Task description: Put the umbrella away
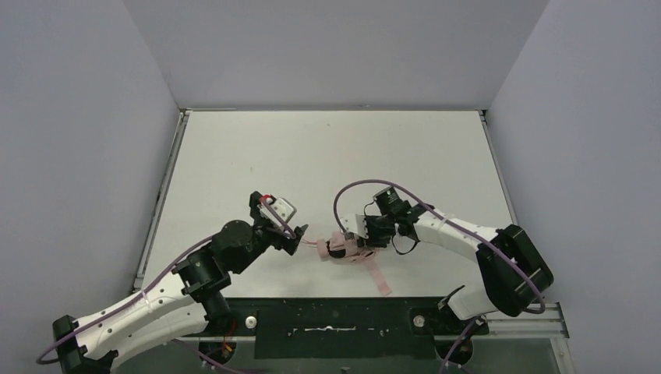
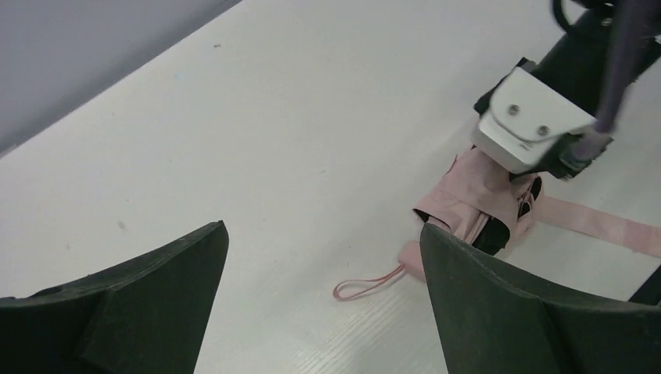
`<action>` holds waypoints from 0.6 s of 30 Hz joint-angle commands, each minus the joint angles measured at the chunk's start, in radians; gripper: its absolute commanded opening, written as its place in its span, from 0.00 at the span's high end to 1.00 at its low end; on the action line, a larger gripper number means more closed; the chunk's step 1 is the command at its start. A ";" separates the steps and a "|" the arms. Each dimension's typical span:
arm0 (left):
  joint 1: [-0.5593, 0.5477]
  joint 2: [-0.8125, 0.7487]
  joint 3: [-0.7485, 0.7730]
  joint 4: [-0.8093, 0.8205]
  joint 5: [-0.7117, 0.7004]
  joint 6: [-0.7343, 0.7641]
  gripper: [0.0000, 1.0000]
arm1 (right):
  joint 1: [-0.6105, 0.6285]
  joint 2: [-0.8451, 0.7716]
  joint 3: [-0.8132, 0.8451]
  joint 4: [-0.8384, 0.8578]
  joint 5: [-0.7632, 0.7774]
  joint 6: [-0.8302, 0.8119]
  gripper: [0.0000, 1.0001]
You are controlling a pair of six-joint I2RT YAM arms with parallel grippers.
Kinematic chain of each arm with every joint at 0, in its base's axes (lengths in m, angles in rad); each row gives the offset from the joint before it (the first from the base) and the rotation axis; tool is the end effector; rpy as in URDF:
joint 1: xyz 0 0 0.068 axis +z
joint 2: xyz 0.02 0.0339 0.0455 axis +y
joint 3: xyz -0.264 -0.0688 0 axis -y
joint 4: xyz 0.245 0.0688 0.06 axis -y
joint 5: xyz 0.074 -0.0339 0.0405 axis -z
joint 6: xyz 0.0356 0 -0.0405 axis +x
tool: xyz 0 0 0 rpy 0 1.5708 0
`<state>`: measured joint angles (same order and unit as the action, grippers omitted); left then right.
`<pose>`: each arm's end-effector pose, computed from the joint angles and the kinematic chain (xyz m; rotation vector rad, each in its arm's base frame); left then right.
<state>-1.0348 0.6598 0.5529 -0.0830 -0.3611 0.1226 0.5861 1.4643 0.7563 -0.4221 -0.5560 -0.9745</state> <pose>0.0960 -0.1370 0.2886 0.7326 1.6016 -0.3482 0.2075 0.1603 0.1680 -1.9056 1.6939 0.6025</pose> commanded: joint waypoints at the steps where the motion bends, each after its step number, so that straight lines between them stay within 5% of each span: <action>1: 0.159 0.056 0.086 -0.139 0.246 -0.192 0.08 | 0.070 -0.040 -0.148 0.271 0.298 -0.128 0.81; 6: 0.278 0.203 0.151 -0.153 0.517 -0.232 0.07 | 0.155 -0.141 -0.300 0.450 0.356 -0.145 0.82; 18: 0.328 0.685 0.297 -0.027 0.844 -0.203 0.05 | 0.226 -0.194 -0.370 0.577 0.440 -0.168 0.84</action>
<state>-0.7303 1.2335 0.7452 -0.1833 0.3046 -0.0887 0.7959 1.2762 0.4183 0.1295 -0.1989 -1.1114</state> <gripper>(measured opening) 0.943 0.358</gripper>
